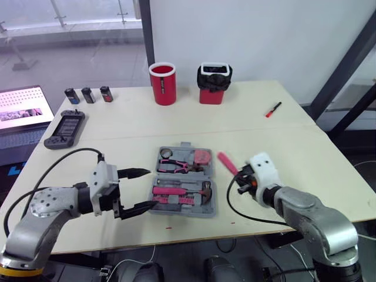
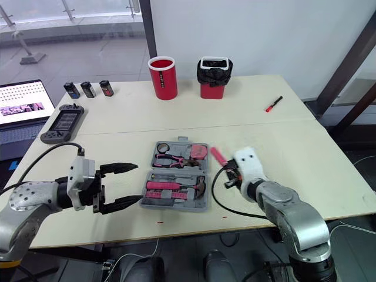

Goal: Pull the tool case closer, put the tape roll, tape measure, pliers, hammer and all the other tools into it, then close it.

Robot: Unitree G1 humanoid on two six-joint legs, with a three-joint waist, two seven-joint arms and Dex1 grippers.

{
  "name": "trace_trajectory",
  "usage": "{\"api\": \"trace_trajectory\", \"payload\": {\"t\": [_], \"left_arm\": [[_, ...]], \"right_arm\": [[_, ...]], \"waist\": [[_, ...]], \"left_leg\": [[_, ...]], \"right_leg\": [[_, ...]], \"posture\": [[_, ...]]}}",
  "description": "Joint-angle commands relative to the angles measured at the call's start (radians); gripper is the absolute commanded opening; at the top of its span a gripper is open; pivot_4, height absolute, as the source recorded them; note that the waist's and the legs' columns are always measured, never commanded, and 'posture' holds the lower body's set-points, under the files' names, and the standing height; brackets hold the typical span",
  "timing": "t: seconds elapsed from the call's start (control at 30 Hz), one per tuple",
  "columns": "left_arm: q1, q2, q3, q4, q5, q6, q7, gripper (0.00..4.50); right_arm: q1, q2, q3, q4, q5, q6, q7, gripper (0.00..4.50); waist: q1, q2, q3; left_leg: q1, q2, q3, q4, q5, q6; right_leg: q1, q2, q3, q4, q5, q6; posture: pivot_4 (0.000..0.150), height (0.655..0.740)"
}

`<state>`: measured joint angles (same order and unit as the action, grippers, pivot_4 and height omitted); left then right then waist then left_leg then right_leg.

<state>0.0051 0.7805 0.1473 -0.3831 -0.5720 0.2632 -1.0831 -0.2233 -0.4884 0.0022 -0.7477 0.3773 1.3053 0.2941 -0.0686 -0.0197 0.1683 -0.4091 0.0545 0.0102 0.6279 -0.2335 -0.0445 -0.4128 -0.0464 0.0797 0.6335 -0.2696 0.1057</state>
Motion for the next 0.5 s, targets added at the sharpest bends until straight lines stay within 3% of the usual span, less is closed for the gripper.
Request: {"api": "trace_trajectory", "payload": {"t": [0.03,0.2,0.33,0.5], "left_arm": [[0.015,0.027,0.048,0.019,0.005,-0.038,-0.040,4.50],[0.054,0.080,0.095,0.121,0.012,-0.098,-0.148,4.50],[0.080,0.129,0.127,0.219,0.034,-0.182,-0.255,4.50],[0.081,0.173,0.148,0.321,0.048,-0.255,-0.354,4.50]], "right_arm": [[-0.079,-0.064,0.047,-0.093,0.080,0.092,0.074,0.35],[-0.279,-0.168,0.196,-0.104,0.175,0.208,0.176,0.35],[-0.412,-0.175,0.307,-0.058,0.211,0.294,0.197,0.35],[-0.605,-0.139,0.517,0.076,0.225,0.309,0.195,0.35]], "waist": [[0.000,-0.001,0.000],[-0.001,-0.002,0.001],[-0.001,-0.002,0.002],[-0.003,-0.002,0.002]], "left_leg": [[0.000,0.000,0.000,0.000,0.000,0.000],[-0.001,0.000,0.002,0.001,0.000,0.000],[-0.002,0.001,0.003,-0.001,0.000,0.000],[-0.018,0.001,0.004,0.002,0.000,0.000]], "right_leg": [[0.000,0.000,0.000,0.000,0.000,0.000],[-0.001,-0.002,0.000,-0.001,0.001,-0.001],[-0.009,-0.002,0.000,-0.001,0.001,-0.002],[-0.020,-0.003,0.000,0.001,0.001,-0.002]], "posture": [[0.150,0.7387],[0.150,0.7387],[0.150,0.7387],[0.150,0.7387]]}}
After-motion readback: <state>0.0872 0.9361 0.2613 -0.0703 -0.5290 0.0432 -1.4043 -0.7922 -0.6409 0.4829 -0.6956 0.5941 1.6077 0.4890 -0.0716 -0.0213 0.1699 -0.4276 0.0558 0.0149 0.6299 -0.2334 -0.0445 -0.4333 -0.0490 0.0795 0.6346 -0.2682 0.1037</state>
